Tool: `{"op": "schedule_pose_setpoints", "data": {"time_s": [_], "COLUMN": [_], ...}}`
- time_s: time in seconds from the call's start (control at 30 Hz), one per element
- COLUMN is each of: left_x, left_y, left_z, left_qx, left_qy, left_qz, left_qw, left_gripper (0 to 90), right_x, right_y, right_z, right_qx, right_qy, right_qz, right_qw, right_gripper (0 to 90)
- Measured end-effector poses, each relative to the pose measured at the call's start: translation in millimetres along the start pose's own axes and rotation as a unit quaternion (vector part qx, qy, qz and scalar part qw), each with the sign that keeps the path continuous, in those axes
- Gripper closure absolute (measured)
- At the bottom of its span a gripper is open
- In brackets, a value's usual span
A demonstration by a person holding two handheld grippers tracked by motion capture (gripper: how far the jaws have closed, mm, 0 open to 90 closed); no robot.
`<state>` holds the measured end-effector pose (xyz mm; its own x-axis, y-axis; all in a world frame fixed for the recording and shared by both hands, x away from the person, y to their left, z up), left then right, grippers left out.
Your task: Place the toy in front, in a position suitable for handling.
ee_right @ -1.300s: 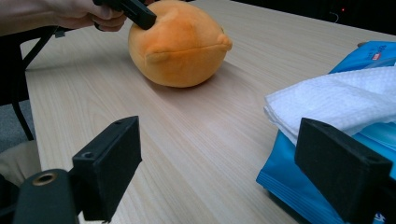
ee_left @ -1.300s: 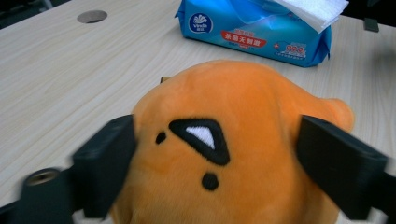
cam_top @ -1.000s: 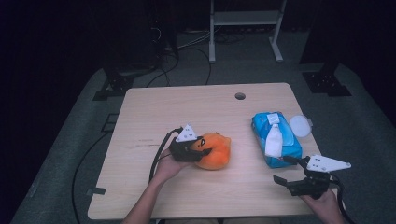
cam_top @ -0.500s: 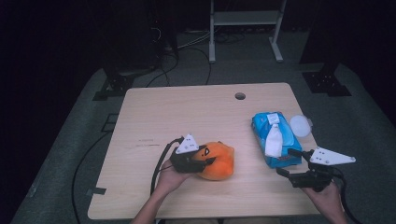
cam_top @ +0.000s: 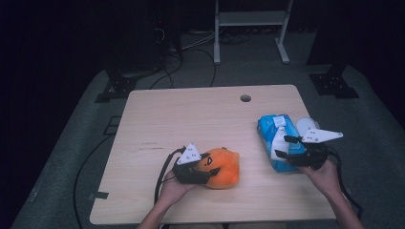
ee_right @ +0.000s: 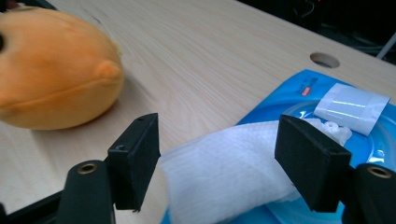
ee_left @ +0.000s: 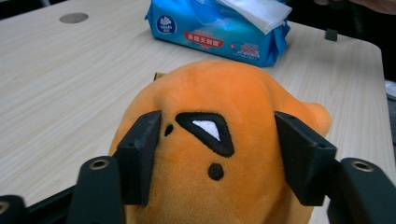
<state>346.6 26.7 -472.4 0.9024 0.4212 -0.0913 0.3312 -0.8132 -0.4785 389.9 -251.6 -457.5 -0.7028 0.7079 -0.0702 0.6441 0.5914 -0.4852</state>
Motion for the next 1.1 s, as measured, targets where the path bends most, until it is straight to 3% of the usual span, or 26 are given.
{"op": "schedule_pose_setpoints", "data": {"time_s": [0.17,0.33,0.4,0.5,0.53,0.6,0.87,1.1], "left_x": [-3.7,-7.0,-8.0,-9.6,-10.4,-10.9,-8.5,-8.0], "left_y": [-4.9,-9.9,-11.0,-12.0,-12.2,-12.3,-12.6,-11.2], "left_z": [3.3,5.7,6.6,6.4,6.1,6.4,7.3,8.6], "left_qx": [0.003,0.005,0.007,0.004,0.003,0.003,0.002,0.003], "left_qy": [0.0,0.003,0.003,0.003,0.001,0.004,0.009,0.018], "left_qz": [0.017,0.034,0.041,0.049,0.052,0.052,0.046,0.038], "left_qw": [0.9998,0.9994,0.9991,0.9988,0.9987,0.9987,0.9989,0.9991], "left_gripper": [29.5,25.7,21.6,19.2,15.9,15.9,16.3,16.3], "right_x": [-11.7,-15.4,-17.8,-20.4,-23.9,-26.2,-27.4,-13.1], "right_y": [20.5,28.2,27.8,26.7,26.5,25.7,8.0,-12.4], "right_z": [10.1,20.2,21.7,22.3,22.6,22.2,11.0,-5.2], "right_qx": [0.032,0.047,0.04,0.038,0.037,0.038,0.027,0.002], "right_qy": [0.0,-0.004,-0.003,0.005,0.023,0.033,0.06,0.068], "right_qz": [0.001,0.014,0.024,0.03,0.034,0.037,0.03,0.004], "right_qw": [0.9995,0.9988,0.9989,0.9988,0.9985,0.998,0.9974,0.9977], "right_gripper": [40.3,53.9,62.3,70.1,77.6,82.2,84.8,85.5]}}
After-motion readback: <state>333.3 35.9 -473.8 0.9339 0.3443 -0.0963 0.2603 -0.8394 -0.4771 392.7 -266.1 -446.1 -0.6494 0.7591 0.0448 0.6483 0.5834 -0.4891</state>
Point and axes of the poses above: each handheld gripper's, and its own axes: y roughly forward along the jaws, z roughly out of its underside, x roughly to its left, the point moved 9 cm from there along y, roughly forward along the jaws, and after that the axes turned 5 degrees about z, right-handed, at the moved point
